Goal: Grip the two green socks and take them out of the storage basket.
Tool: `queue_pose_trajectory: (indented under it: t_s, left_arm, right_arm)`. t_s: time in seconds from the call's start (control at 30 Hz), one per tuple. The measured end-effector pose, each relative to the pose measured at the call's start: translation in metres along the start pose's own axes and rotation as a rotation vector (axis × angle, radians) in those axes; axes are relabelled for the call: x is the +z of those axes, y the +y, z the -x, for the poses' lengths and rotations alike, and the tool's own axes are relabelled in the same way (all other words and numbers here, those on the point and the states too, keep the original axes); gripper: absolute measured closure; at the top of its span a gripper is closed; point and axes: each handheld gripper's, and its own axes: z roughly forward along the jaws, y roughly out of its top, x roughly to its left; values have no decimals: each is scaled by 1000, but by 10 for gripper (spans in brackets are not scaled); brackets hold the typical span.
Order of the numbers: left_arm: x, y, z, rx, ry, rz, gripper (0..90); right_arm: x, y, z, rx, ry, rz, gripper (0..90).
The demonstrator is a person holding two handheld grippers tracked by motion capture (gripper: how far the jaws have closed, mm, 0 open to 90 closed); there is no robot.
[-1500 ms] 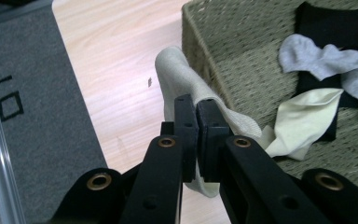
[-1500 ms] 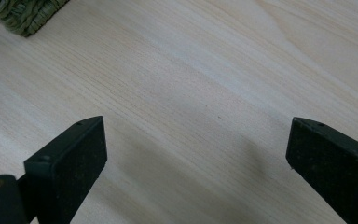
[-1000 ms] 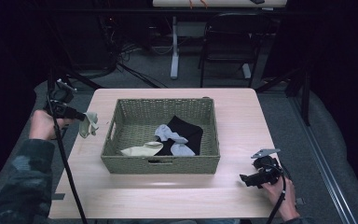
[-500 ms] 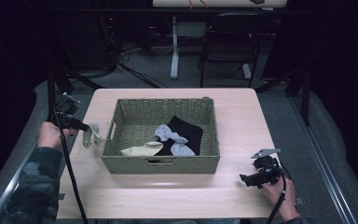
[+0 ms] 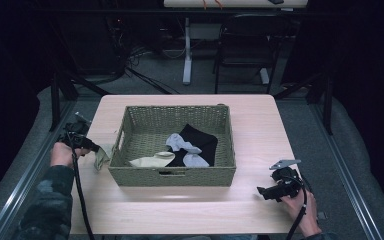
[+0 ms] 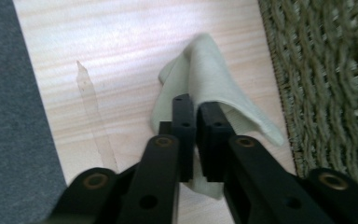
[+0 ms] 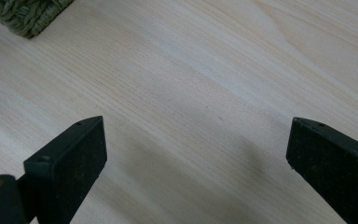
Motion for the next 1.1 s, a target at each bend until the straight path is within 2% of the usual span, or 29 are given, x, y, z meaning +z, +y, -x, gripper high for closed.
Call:
queue_pose_trajectory:
  t_s: [0.07, 0.17, 0.4, 0.5, 0.63, 0.83, 1.0, 1.1]
  left_arm:
    - [1, -1, -1, -5, -15, -5, 791]
    - [-6, -4, -2, -18, -20, 14, 651]
    - [-39, -6, 2, -10, -12, 66, 341]
    - [-54, -6, 7, 6, -13, 101, 252]
    - [-77, -1, 22, 50, -7, 144, 165]
    - [-99, 9, 49, 122, -3, 173, 110]
    - [-106, 18, 73, 181, 0, 186, 75]
    - [-105, 25, 89, 227, -4, 177, 50]
  right_arm:
    - [0, 0, 0, 3, -3, 3, 43]
    - [1, 0, 0, 6, -2, 5, 43]
    - [1, 0, 0, 3, 1, 1, 43]
    - [1, 0, -1, 8, -1, 6, 43]
    - [1, 0, -1, 5, 2, 8, 43]
    - [1, 0, -1, 5, -1, 7, 43]
    - [2, 0, -1, 6, 3, 7, 43]
    - [2, 0, 0, 4, 4, 6, 43]
